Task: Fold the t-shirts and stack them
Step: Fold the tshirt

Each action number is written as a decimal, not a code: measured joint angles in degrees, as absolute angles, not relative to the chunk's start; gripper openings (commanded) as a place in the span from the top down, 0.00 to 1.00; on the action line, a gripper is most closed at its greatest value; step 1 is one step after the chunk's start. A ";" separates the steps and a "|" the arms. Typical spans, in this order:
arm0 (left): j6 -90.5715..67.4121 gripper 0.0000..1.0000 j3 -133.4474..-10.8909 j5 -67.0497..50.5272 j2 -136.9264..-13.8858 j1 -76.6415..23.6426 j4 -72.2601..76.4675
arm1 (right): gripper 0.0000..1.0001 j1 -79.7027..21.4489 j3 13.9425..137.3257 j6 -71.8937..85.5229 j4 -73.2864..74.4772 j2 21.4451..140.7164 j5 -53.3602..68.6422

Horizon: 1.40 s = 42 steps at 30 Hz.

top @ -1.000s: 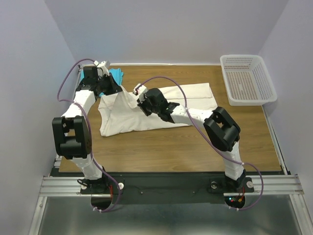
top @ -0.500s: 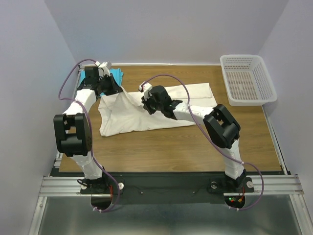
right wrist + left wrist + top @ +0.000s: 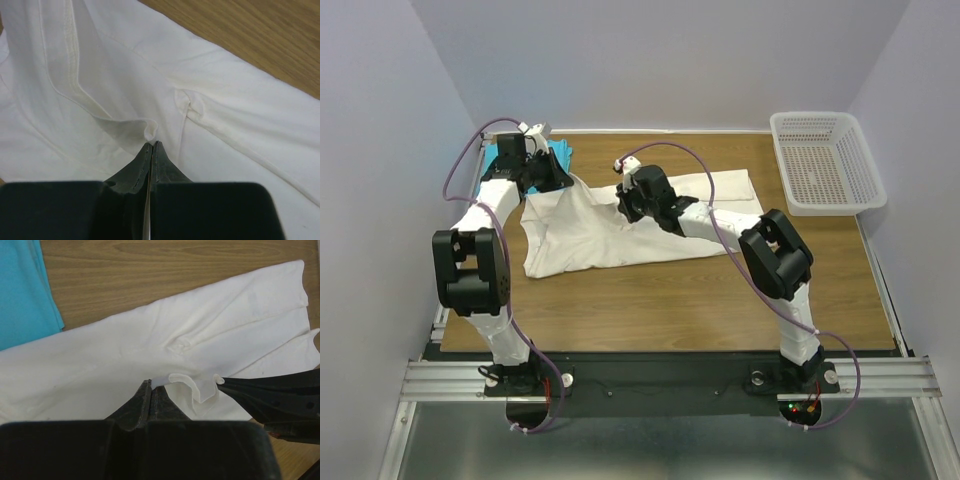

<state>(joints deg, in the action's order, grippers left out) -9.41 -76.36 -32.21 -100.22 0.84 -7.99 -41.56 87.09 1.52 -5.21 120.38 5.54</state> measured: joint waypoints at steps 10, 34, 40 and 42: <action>-9.15 1.00 -77.76 -31.27 -102.08 0.82 -8.23 | 0.99 -41.25 89.43 5.52 -5.10 122.74 -0.14; -7.88 1.00 -82.52 -30.52 -108.18 0.10 -9.78 | 0.99 -41.01 89.43 9.58 -5.08 124.22 -10.76; -7.68 1.00 -82.63 -30.04 -108.18 0.10 -9.96 | 0.99 -40.88 89.49 9.85 -5.08 124.22 -10.98; -7.64 1.00 -82.63 -29.69 -108.18 0.10 -9.98 | 1.00 -40.88 89.76 9.89 -5.06 124.25 -11.03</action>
